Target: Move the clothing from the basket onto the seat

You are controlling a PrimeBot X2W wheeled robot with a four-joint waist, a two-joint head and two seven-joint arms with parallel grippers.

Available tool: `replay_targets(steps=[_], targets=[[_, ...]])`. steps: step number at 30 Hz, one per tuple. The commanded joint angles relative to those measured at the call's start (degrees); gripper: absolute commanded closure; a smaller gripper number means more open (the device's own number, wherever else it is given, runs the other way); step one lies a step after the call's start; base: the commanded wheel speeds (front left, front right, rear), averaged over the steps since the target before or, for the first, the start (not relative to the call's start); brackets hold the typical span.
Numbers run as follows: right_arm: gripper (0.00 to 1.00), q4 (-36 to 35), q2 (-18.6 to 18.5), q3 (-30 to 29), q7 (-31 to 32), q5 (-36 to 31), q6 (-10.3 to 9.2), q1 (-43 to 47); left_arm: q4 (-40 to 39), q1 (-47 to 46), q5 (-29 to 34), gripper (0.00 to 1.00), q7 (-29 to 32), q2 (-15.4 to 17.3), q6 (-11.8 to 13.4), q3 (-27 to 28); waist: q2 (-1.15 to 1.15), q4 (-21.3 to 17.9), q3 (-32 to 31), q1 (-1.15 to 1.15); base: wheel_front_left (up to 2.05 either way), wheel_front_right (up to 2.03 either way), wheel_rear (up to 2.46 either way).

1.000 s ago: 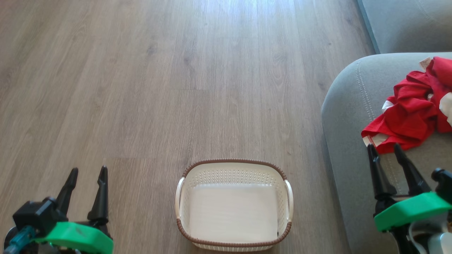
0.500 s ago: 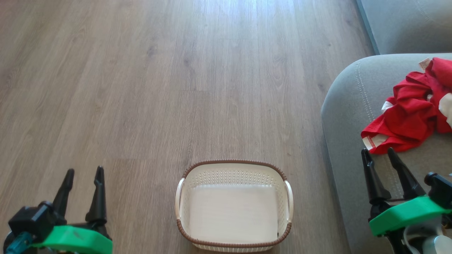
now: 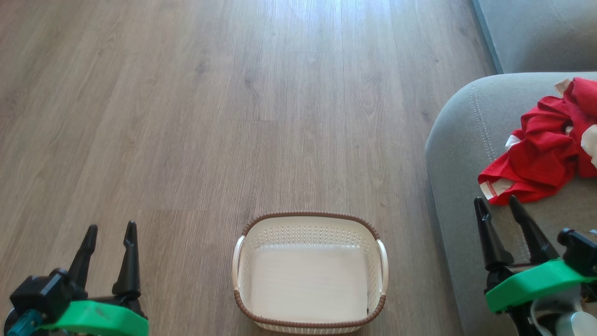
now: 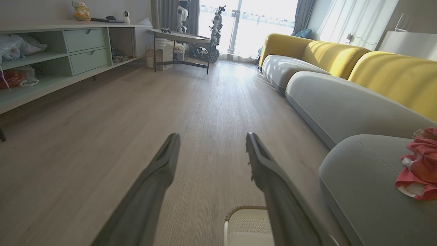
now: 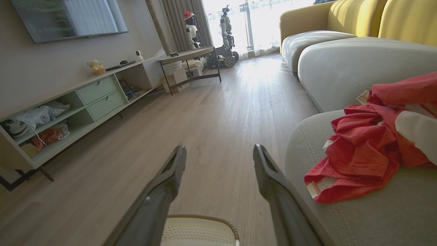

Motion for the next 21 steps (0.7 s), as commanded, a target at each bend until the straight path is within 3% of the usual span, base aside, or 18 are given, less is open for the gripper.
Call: replay_targets(steps=[1,21], targets=[[0.00,-1.74,-0.81,1.28,-0.64,0.02,0.41,-2.11,-1.92,-1.92,-0.11,0.00,-0.58,1.02,-0.08,2.49,0.00,-0.06,-0.02,0.00,0.00,0.00,0.00],[0.00,-1.82,-0.69,1.82,-0.57,0.04,0.41,-2.19,-1.72,-2.18,-0.22,0.00,-0.26,1.63,0.02,2.25,0.00,-0.25,0.47,0.00,0.00,0.00,0.00]])
